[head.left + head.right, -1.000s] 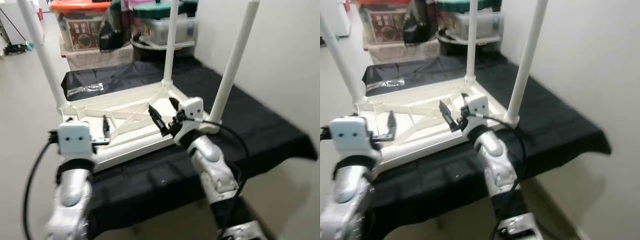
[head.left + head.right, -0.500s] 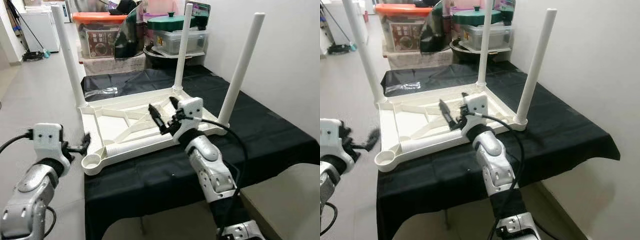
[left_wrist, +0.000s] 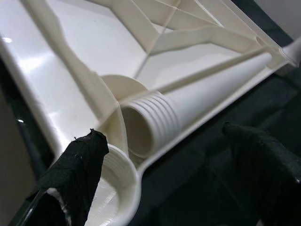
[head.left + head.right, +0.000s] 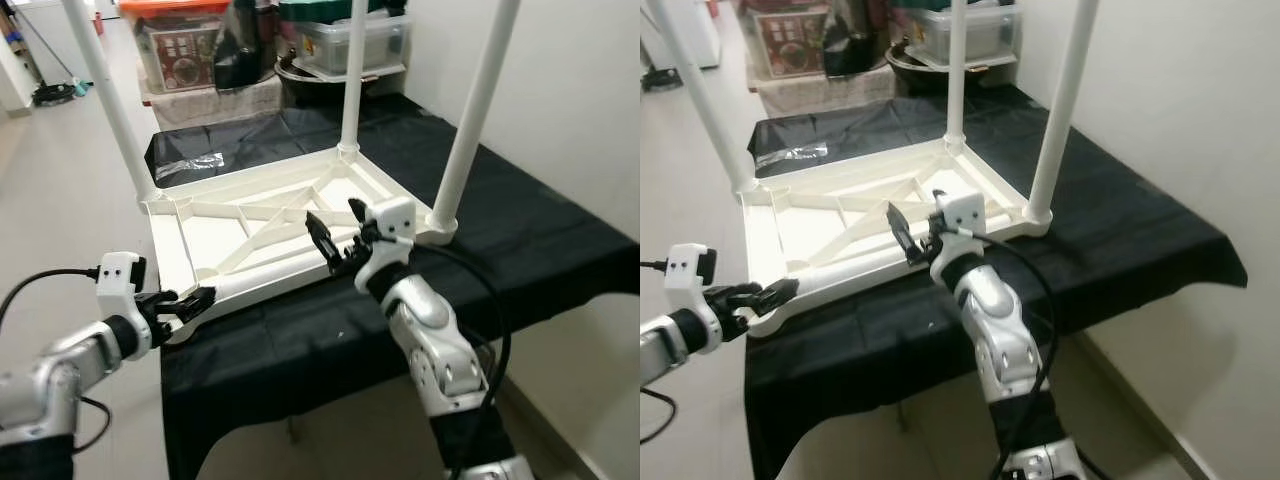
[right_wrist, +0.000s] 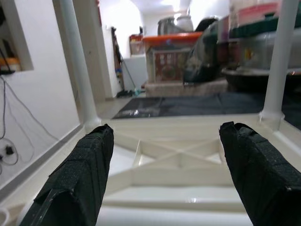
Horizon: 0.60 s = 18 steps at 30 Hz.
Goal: Building children table
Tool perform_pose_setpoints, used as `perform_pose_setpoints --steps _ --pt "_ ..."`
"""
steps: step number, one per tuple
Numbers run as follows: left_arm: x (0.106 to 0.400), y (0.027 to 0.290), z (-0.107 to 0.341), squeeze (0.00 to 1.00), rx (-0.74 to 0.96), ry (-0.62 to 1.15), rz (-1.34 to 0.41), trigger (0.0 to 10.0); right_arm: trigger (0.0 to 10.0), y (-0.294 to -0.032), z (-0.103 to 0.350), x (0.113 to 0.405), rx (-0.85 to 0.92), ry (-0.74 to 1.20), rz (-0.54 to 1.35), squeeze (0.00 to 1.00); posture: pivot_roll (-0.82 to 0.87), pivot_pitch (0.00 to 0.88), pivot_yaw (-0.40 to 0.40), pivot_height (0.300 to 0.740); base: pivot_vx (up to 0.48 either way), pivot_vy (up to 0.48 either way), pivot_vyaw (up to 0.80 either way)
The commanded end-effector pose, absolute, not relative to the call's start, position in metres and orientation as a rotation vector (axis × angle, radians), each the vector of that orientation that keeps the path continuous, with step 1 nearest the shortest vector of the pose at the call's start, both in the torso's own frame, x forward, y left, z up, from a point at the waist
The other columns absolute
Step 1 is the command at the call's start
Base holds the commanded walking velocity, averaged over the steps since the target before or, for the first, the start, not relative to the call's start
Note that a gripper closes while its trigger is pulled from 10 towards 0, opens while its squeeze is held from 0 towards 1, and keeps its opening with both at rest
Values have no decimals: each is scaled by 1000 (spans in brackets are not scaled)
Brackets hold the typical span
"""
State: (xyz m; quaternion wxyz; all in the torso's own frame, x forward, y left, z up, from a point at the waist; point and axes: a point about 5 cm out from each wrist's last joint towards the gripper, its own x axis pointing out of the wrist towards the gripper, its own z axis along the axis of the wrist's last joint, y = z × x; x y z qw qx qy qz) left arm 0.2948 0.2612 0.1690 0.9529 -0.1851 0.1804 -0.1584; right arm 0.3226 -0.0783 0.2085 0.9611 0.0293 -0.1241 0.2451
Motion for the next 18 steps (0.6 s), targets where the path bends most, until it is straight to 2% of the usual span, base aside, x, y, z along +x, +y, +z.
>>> perform_pose_setpoints --steps 1,7,18 --pt "292 263 162 0 -421 406 -340 10000 10000 -78 206 320 70 -235 498 0 33 195 11 740 0 0 0" --pt "300 268 169 0 -550 388 -380 10000 10000 -78 205 317 68 -221 495 0 33 219 22 740 0 0 0" --pt "306 266 182 0 -590 429 -454 10000 10000 -77 204 316 71 -206 494 0 49 228 40 740 0 0 0"
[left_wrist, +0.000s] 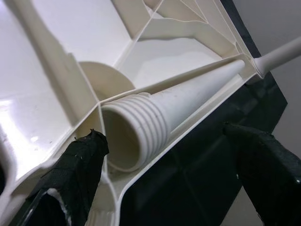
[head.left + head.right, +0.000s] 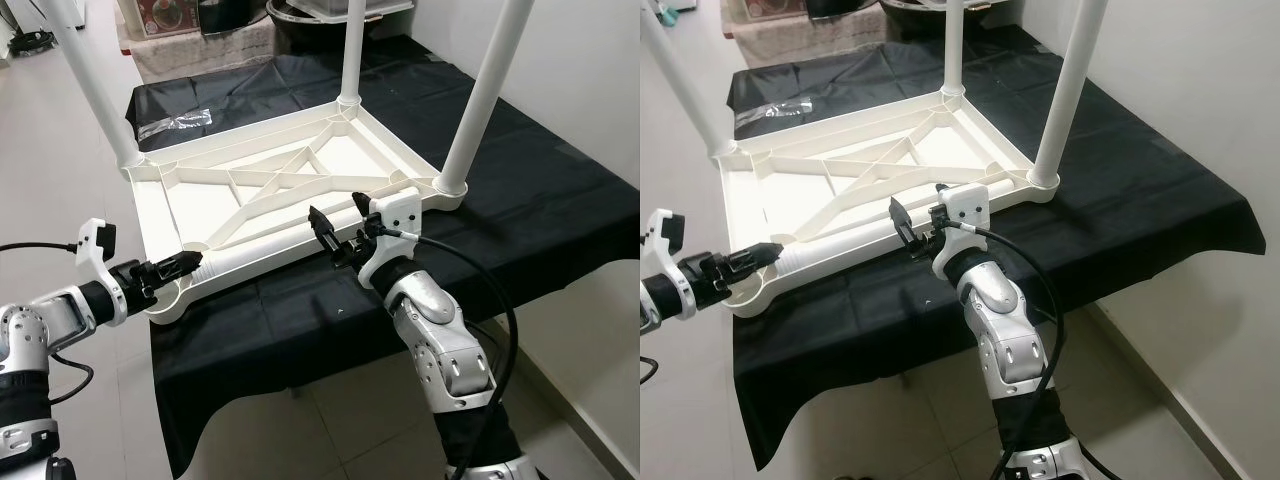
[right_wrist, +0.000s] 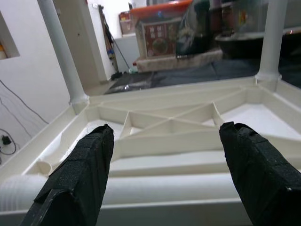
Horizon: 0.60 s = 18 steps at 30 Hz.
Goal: Building children table
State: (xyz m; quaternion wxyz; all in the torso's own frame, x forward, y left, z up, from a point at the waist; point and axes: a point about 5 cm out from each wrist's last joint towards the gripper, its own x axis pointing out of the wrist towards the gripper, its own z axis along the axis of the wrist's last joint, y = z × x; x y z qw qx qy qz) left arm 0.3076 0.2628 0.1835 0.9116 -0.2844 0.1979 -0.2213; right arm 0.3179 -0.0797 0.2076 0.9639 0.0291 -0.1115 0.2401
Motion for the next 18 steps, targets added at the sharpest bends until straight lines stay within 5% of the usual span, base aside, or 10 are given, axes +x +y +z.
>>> perform_pose_setpoints --steps 1,18 --pt "306 267 186 0 -585 435 -462 10000 10000 -77 204 316 72 -204 495 0 53 228 39 740 0 0 0" --pt "305 266 186 0 -620 482 -498 10000 10000 -77 201 313 71 -185 491 0 53 224 58 740 0 0 0"
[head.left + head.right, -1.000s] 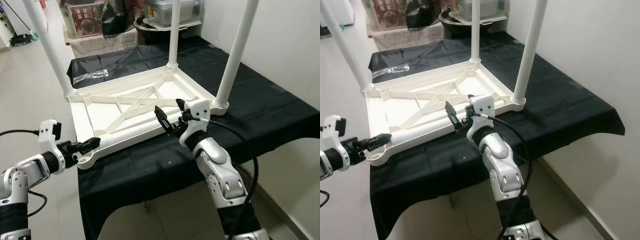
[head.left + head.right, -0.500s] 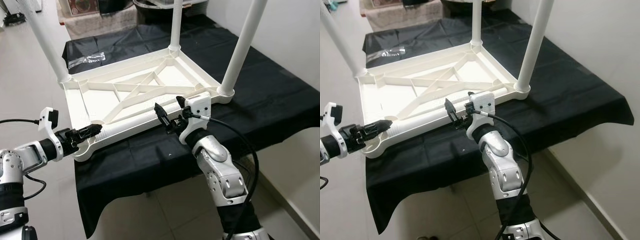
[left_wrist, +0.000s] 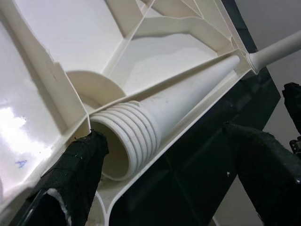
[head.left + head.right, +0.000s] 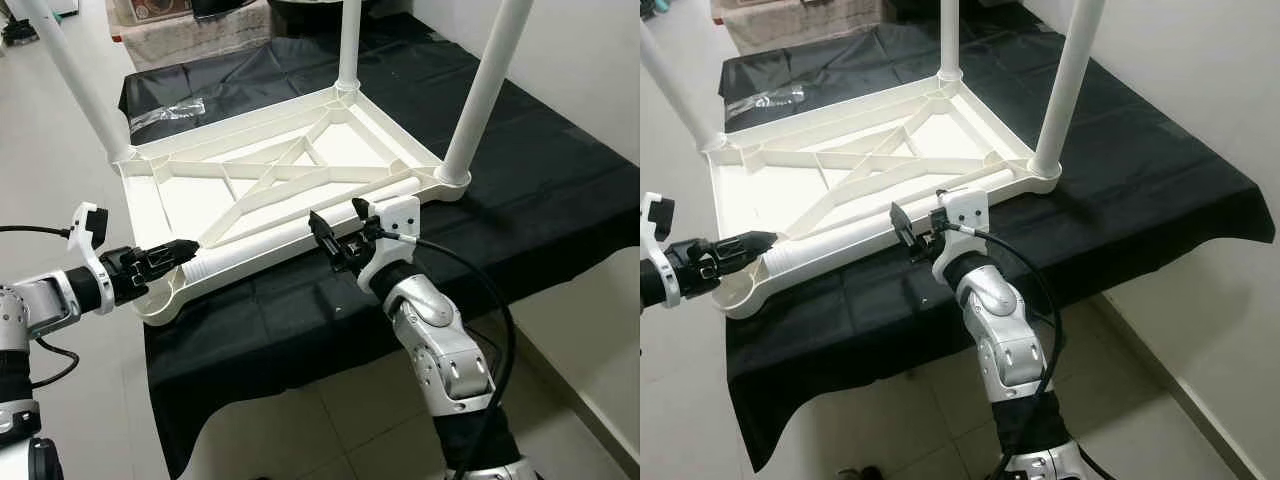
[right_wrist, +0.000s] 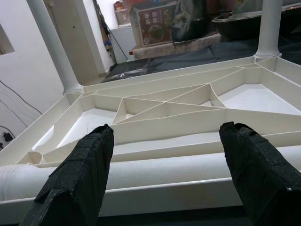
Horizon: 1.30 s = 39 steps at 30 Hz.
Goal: Building children table
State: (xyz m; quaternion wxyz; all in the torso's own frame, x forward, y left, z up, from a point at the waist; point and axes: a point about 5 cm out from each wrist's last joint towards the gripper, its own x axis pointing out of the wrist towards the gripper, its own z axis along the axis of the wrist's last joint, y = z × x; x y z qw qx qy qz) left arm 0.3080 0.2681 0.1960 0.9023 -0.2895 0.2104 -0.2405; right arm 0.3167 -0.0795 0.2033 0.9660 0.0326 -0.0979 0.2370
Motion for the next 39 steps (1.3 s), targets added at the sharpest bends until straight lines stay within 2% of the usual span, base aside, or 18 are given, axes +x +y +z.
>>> perform_pose_setpoints --steps 1,25,39 --pt "305 265 184 0 -623 487 -504 10000 10000 -77 201 313 70 -185 489 0 53 224 58 740 0 0 0" --pt "315 254 174 0 -681 497 -525 10000 10000 -82 203 306 62 -182 473 0 32 255 93 740 0 0 0" --pt "317 247 201 0 -779 340 -692 10000 10000 -83 201 305 62 -166 465 0 35 269 99 740 0 0 0"
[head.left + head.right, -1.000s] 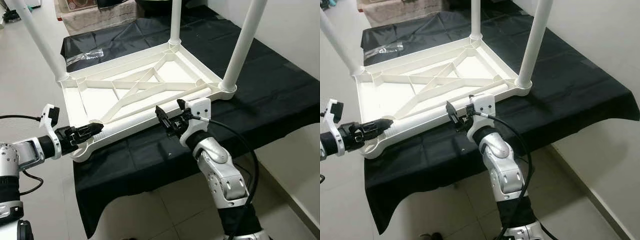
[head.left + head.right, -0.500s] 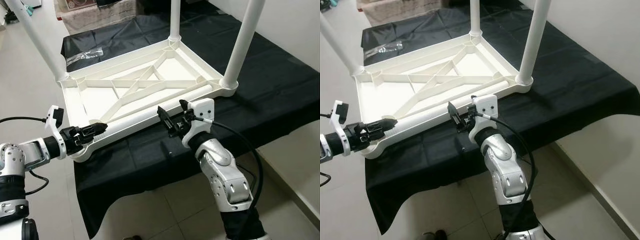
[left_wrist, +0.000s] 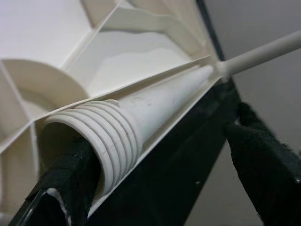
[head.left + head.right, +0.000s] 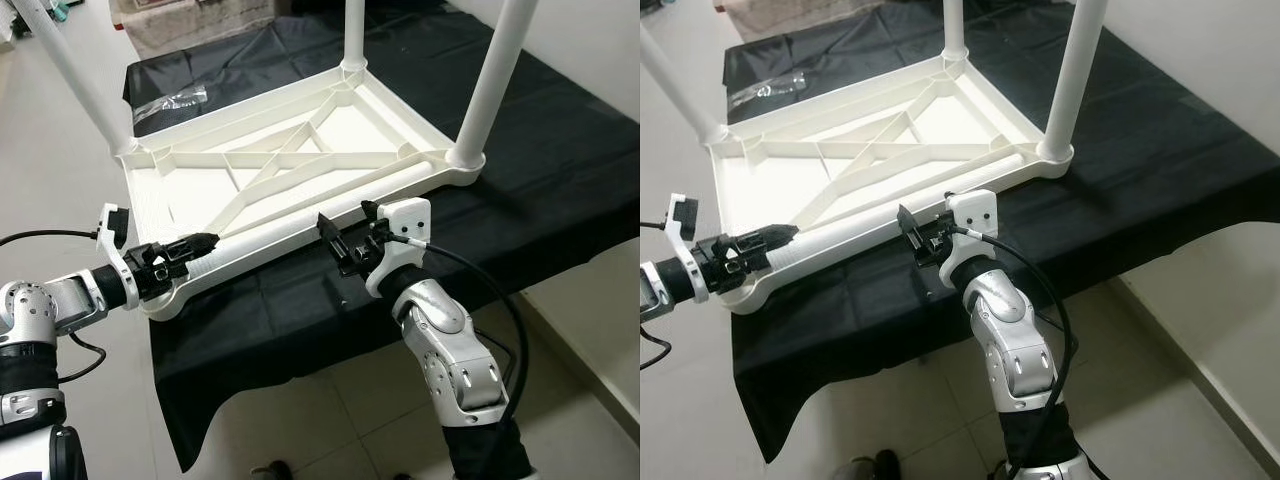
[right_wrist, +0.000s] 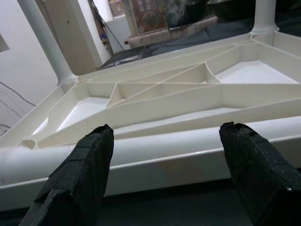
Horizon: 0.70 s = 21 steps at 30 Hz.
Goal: Building children table
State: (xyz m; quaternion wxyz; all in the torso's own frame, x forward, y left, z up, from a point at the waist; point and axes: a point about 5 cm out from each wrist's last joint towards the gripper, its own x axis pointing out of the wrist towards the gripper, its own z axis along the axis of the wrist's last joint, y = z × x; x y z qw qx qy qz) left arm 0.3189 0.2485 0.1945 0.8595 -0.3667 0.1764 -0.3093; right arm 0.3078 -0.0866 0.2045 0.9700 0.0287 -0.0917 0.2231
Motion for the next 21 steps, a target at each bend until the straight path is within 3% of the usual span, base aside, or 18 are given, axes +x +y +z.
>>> perform_pose_setpoints --steps 1,18,19,20,21 --pt "316 246 202 0 -782 341 -704 10000 10000 -83 201 305 62 -166 466 0 35 269 99 740 0 0 0" --pt "295 229 199 0 -827 408 -901 10000 10000 -83 202 305 59 -166 466 0 25 271 97 740 0 0 0" --pt "295 228 196 0 -824 420 -893 9059 10000 -84 202 305 58 -166 465 0 18 271 98 740 0 0 0" --pt "295 228 196 0 -824 420 -893 9059 10000 -84 202 305 58 -166 465 0 18 271 98 740 0 0 0" --pt "295 227 192 0 -822 428 -887 7412 10000 -85 203 305 56 -168 463 0 18 271 98 740 0 0 0"
